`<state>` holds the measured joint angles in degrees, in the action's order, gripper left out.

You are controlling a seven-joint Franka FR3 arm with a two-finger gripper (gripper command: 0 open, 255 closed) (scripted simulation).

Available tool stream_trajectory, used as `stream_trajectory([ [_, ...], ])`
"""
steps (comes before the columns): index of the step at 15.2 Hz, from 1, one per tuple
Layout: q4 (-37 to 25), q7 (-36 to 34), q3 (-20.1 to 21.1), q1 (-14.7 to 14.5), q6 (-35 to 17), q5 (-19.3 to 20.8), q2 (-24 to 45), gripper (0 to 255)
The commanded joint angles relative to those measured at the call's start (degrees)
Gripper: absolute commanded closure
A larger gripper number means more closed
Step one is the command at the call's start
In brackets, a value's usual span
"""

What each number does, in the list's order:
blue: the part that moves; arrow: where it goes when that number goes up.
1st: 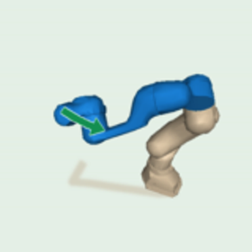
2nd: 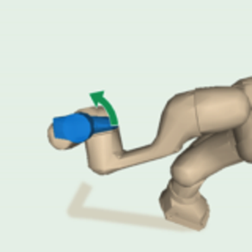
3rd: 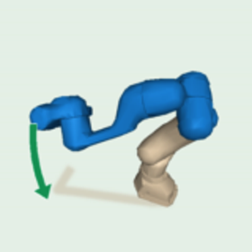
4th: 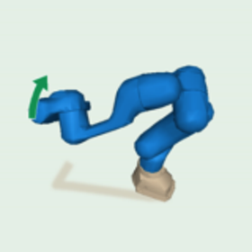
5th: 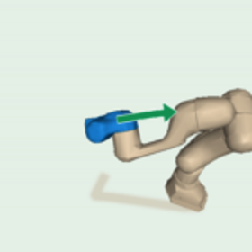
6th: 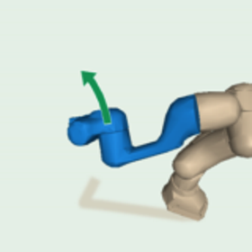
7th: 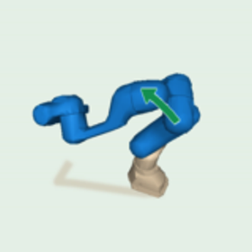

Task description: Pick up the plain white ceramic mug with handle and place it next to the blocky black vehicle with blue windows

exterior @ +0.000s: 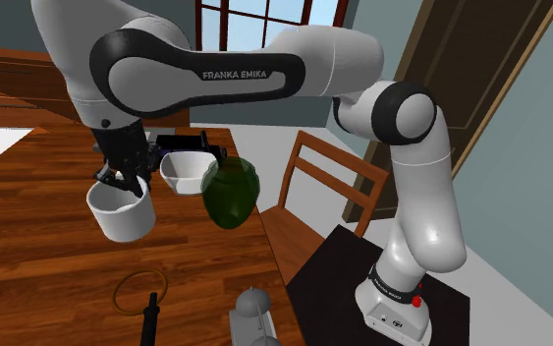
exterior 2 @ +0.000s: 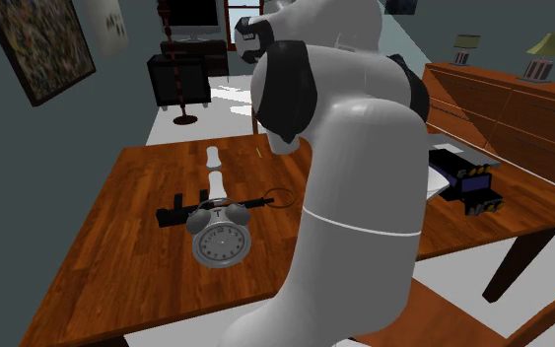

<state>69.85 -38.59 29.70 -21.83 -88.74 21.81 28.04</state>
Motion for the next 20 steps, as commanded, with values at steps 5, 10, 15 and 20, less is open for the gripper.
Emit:
stream_trajectory([
  [5,1.8,3.7,-0.4,3.5,0.1,-1.1,-2.8,255],
  [10,7.2,9.6,-1.7,9.6,-3.0,-2.7,-6.6,255],
  [15,10.1,15.7,-3.4,14.7,-5.2,-3.7,-8.8,255],
  [20,10.8,21.8,-5.3,19.1,-6.7,-4.2,-9.4,255],
])
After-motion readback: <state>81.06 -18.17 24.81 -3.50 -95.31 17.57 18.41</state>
